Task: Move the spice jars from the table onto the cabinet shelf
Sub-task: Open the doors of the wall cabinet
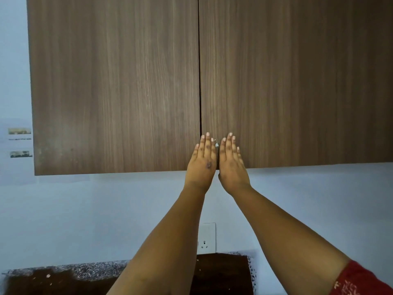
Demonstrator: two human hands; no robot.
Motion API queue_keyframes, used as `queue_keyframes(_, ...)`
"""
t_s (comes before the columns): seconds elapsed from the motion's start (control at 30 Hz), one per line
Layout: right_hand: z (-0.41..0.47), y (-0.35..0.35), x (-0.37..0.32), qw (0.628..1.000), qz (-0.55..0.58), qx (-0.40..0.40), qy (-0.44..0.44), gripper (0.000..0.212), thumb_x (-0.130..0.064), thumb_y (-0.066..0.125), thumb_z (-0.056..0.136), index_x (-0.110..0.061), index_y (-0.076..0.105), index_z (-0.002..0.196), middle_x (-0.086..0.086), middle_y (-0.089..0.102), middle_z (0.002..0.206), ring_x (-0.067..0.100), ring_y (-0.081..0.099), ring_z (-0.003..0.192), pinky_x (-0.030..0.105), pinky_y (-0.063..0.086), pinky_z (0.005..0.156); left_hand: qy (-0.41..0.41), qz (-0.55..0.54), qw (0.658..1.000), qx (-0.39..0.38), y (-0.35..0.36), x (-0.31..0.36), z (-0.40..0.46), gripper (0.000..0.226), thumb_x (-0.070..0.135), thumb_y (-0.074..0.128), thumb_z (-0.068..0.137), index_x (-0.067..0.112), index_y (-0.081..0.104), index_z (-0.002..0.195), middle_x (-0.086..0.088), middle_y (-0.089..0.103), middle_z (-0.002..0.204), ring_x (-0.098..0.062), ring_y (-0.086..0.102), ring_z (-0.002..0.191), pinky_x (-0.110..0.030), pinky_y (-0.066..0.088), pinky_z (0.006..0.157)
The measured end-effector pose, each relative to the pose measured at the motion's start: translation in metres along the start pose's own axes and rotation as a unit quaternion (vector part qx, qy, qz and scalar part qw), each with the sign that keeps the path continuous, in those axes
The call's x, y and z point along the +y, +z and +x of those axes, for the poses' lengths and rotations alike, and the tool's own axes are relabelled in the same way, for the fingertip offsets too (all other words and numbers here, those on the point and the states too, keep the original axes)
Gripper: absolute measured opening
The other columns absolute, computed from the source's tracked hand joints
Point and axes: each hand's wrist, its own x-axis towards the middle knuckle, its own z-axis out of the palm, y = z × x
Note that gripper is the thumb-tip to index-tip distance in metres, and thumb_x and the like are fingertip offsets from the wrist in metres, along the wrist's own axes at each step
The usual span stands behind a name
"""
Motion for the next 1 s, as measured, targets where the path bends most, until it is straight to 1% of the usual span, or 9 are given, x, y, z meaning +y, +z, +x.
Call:
queue_keyframes(0.13,0.01,0.009,0.005,0.999,0.013,0.021,-0.035,0.095,-0.003,0.057,0.092,-0.01,-0.019,0.147,0.009,-0.028,0.154,0.022,-0.023,0.144,0.035,-0.006,0.117,0.014,0.006,1.0,-0.001,0.004,-0.002,0.005,0.075,0.009,0.04,0.1,-0.003,-0.023,0.14,-0.026,-0.013,0.157,-0.037,-0.01,0.146,-0.039,-0.005,0.117)
queue_keyframes(0.3,0.016,0.01,-0.001,0.999,0.038,0.033,-0.001,0.091,-0.011,0.054,0.095,-0.008,-0.018,0.149,0.013,-0.019,0.16,0.021,-0.025,0.144,0.035,-0.009,0.116,0.029,0.015,0.999,-0.004,-0.001,0.001,0.006,0.077,0.009,0.04,0.1,-0.005,-0.024,0.14,-0.028,-0.012,0.156,-0.039,-0.009,0.146,-0.042,0.0,0.119)
queue_keyframes(0.53,0.0,-0.004,-0.004,0.998,0.038,0.042,0.015,0.083,-0.025,0.047,0.1,-0.009,-0.014,0.154,0.012,-0.026,0.158,0.023,-0.024,0.146,0.037,-0.007,0.121,0.055,0.007,0.998,0.005,-0.025,0.013,-0.007,0.071,0.005,0.04,0.099,-0.008,-0.012,0.146,-0.032,-0.007,0.155,-0.043,-0.004,0.145,-0.04,0.014,0.121)
queue_keyframes(0.6,-0.007,-0.013,-0.004,0.998,0.051,0.041,0.02,0.087,-0.025,0.051,0.099,-0.011,-0.014,0.154,0.01,-0.025,0.159,0.022,-0.023,0.147,0.037,-0.005,0.121,0.05,-0.031,0.998,0.013,-0.034,0.015,-0.012,0.073,0.002,0.044,0.098,-0.006,-0.01,0.147,-0.029,-0.006,0.156,-0.041,-0.002,0.146,-0.034,0.029,0.115)
queue_keyframes(0.67,-0.014,-0.023,-0.005,0.997,0.054,0.042,0.03,0.09,-0.022,0.055,0.097,-0.012,-0.015,0.153,0.009,-0.023,0.16,0.021,-0.021,0.147,0.037,-0.002,0.121,0.051,-0.069,0.996,0.001,-0.046,0.016,-0.018,0.077,0.0,0.047,0.096,-0.003,-0.01,0.147,-0.024,-0.008,0.158,-0.037,-0.002,0.147,-0.027,0.043,0.103)
queue_keyframes(0.73,-0.022,-0.032,-0.006,0.997,0.042,0.049,0.041,0.091,-0.019,0.057,0.097,-0.012,-0.014,0.153,0.009,-0.019,0.161,0.022,-0.018,0.148,0.038,0.002,0.122,0.074,-0.082,0.994,-0.024,-0.058,0.017,-0.025,0.078,0.0,0.048,0.095,0.0,-0.008,0.149,-0.02,-0.012,0.159,-0.035,-0.005,0.147,-0.027,0.048,0.096)
queue_keyframes(0.87,-0.034,-0.057,-0.004,0.995,0.03,0.051,0.083,0.088,-0.016,0.055,0.097,-0.012,-0.012,0.154,0.008,-0.019,0.161,0.022,-0.017,0.149,0.037,0.002,0.121,0.123,-0.097,0.987,-0.034,-0.087,0.023,-0.037,0.076,-0.001,0.049,0.094,0.0,-0.002,0.151,-0.017,-0.011,0.16,-0.032,-0.012,0.147,-0.031,0.052,0.093)
queue_keyframes(0.93,-0.046,-0.076,-0.006,0.996,0.015,0.047,0.079,0.081,-0.015,0.05,0.099,-0.01,-0.008,0.155,0.012,-0.013,0.162,0.025,-0.011,0.15,0.04,0.005,0.122,0.132,-0.104,0.986,-0.019,-0.104,0.032,-0.042,0.074,-0.003,0.048,0.094,-0.001,0.002,0.151,-0.017,-0.009,0.16,-0.031,-0.011,0.147,-0.03,0.052,0.092)
queue_keyframes(1.0,-0.059,-0.091,-0.006,0.988,0.088,0.09,0.088,0.069,-0.012,0.042,0.1,-0.007,0.002,0.155,0.014,0.009,0.162,0.026,0.007,0.15,0.042,0.015,0.122,0.129,-0.131,0.983,-0.02,-0.122,0.043,-0.048,0.075,-0.003,0.05,0.093,-0.001,0.002,0.151,-0.017,-0.011,0.16,-0.029,-0.012,0.147,-0.03,0.05,0.097)
